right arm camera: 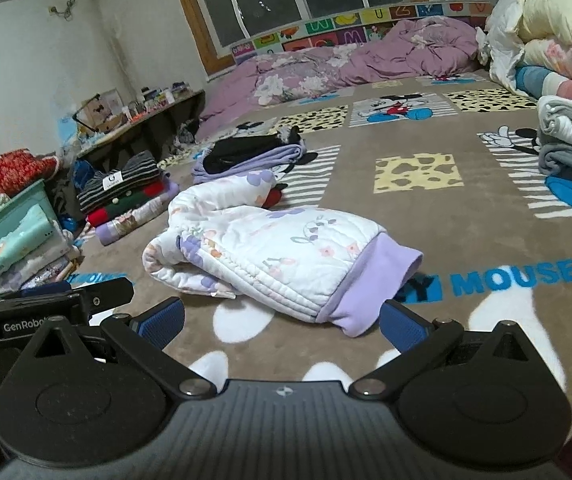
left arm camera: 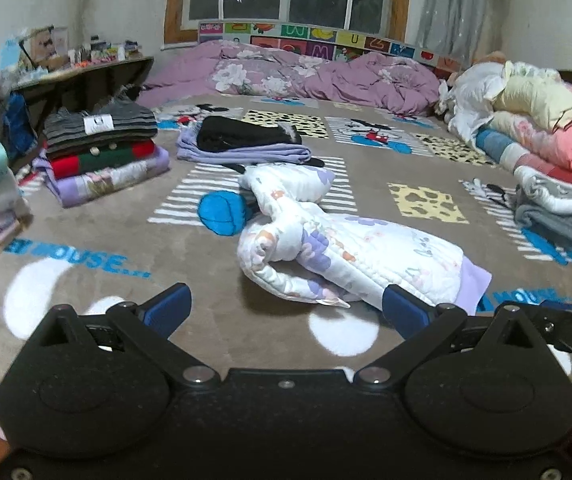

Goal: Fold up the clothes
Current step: 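Grasp the lavender cuff with the right tool while the left tool grasps the white end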

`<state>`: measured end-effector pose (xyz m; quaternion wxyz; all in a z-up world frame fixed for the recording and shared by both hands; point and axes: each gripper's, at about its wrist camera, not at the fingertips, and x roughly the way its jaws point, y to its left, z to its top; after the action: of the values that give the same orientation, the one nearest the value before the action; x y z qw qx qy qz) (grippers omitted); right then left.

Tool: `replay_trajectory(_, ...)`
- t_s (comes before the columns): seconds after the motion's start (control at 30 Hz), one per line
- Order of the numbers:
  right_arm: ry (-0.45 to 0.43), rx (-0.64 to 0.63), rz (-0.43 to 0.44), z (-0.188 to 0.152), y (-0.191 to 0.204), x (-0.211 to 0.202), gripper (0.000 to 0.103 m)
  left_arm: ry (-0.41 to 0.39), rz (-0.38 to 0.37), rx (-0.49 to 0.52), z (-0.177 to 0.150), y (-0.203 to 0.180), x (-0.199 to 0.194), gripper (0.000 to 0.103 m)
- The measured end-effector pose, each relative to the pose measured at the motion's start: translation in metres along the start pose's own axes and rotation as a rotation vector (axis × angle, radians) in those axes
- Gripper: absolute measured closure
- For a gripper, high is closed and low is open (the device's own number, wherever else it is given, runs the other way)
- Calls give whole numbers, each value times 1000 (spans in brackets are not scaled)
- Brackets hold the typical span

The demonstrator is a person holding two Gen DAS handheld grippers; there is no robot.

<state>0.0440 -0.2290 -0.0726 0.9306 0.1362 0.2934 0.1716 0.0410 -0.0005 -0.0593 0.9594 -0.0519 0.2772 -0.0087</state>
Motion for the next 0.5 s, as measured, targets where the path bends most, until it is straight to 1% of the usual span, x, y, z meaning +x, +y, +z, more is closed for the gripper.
replay_trajectory(0.13,-23,33,33,-4,-11,11,0,17,-42,-46,-4,7,10,0)
replay_trajectory(0.2,-39,32,29,-7,-16,18,0,-2,-74,-78,-8,12,12,0)
replay_trajectory(0.27,-48,29,12,-8,-23,26,0,-36,-82,-129,-12,17,15,0)
replay_trajectory(0.3,-51,34,7,-9,-27,31,0,-38,-85,-150,-13,19,17,0)
replay_trajectory(0.4,-31,76,1,-9,-43,44,0,15,-92,-179,-13,27,27,0)
replay_trajectory(0.5,-42,103,2,-6,-60,55,0,66,-93,-195,-14,36,37,0)
